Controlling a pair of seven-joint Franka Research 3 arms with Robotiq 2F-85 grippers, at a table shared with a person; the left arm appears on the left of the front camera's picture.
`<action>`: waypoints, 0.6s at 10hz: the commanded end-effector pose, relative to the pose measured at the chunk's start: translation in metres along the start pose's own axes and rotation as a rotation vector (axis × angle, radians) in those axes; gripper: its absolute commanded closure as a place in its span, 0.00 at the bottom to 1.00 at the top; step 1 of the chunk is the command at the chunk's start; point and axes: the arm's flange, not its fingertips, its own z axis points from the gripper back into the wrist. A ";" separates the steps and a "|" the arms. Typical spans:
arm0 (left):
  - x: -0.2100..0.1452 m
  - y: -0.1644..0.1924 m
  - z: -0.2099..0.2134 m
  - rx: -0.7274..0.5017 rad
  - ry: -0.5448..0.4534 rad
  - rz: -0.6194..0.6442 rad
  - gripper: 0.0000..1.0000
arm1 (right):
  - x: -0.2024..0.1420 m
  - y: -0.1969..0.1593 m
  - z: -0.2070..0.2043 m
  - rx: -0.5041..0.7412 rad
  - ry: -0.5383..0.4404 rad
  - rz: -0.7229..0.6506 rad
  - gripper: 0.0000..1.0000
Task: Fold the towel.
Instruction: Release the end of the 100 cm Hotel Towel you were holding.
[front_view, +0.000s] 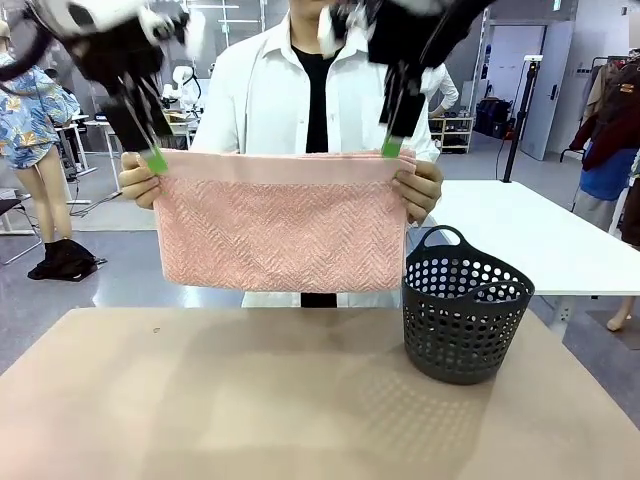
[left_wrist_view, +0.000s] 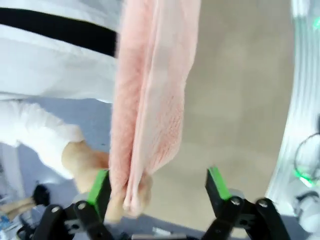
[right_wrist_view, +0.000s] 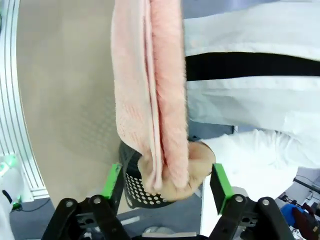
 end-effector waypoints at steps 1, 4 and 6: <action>-0.027 -0.006 0.053 0.027 -0.137 0.142 0.00 | -0.047 -0.001 0.038 -0.025 -0.072 -0.101 0.00; -0.102 -0.037 0.122 0.152 -0.240 0.366 0.00 | -0.130 0.018 0.090 -0.030 -0.209 -0.364 0.00; -0.162 -0.070 0.155 0.254 -0.287 0.547 0.00 | -0.185 0.052 0.111 -0.089 -0.254 -0.532 0.00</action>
